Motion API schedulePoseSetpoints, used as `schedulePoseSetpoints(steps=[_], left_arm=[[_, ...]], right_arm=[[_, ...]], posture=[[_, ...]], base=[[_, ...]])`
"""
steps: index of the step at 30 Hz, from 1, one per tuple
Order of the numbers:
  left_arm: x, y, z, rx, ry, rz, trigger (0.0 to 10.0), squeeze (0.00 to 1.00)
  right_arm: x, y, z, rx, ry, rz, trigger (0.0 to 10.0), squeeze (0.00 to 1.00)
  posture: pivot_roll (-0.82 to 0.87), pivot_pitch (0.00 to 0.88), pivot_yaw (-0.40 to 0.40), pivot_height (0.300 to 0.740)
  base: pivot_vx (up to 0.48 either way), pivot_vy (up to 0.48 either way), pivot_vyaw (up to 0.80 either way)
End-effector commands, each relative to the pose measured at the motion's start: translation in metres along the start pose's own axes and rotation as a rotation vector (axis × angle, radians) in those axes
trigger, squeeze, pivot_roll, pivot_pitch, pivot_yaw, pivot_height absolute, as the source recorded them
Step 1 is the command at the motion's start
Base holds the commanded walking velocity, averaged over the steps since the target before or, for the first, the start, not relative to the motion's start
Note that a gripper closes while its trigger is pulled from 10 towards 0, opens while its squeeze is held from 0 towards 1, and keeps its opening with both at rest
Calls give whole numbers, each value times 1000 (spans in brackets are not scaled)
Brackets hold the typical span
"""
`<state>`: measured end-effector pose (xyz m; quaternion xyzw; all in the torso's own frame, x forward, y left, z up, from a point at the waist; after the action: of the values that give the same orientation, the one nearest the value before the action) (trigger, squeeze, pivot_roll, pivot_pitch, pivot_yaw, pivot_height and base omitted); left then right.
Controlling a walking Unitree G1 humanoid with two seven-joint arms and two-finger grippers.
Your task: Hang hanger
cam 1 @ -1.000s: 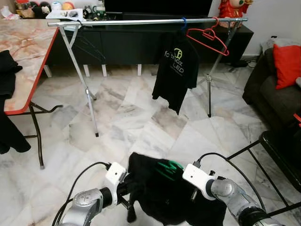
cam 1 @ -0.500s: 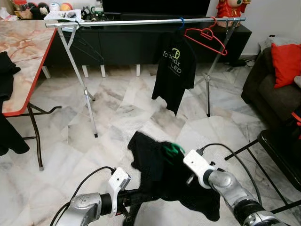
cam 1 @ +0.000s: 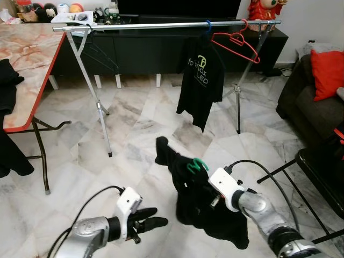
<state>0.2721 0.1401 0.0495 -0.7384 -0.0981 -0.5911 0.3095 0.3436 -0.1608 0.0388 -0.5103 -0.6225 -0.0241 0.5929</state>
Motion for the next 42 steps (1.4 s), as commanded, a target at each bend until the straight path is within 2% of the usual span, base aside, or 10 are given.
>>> schedulePoseSetpoints(steps=[1,5,8,9,12,13,15,21,32,42], left_arm=[[2,-2,-4,-30,26,13,10000,1000],[6,-6,-7,-83,86,44,10000,1000],[6,-3,-7,-74,115,54,10000,1000],[5,2,-9,-77,161,77,10000,1000],[5,6,-10,-82,181,94,10000,1000],[5,7,-11,-93,196,107,10000,0],[7,12,-13,-127,218,120,10000,0],[9,21,-18,-180,242,128,10000,0],[-9,21,-20,-216,240,211,10000,0],[-8,28,-18,-187,226,182,10000,0]], right_arm=[[-3,-3,3,65,-76,21,0,0],[-24,-14,10,221,-146,117,0,0],[-30,-17,15,283,-167,145,0,0],[-37,-19,22,345,-212,181,0,0],[-38,-18,27,380,-221,181,0,0],[-36,-18,30,406,-215,167,0,0],[-29,-15,38,467,-201,127,0,0],[-18,-11,48,541,-221,78,0,0],[-7,-13,46,590,-267,37,0,0],[9,-12,46,624,-271,-27,0,0]], posture=[[14,104,-64,721],[19,104,-68,721],[20,103,-71,721],[21,101,-74,721],[30,102,-76,721],[33,103,-77,721],[31,105,-79,721],[33,111,-85,721],[25,123,-91,721],[20,128,-93,721]], base=[[0,0,0],[0,0,0],[0,0,0],[0,0,0],[0,0,0],[0,0,0],[0,0,0],[0,0,0],[0,0,0],[0,0,0]])
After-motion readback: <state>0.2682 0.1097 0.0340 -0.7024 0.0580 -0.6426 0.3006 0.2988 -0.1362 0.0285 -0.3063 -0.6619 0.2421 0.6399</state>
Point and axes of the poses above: a point about 5 cm out from each wrist's last joint towards the gripper, its own y axis pointing out of the wrist towards the gripper, its own x axis along the axis of the wrist's last joint, z = x × y, the point moved 2 cm from there along y, pointing out of the wrist towards the gripper, and after that the axes turned 6 degrees about y, right-handed, at the moved point
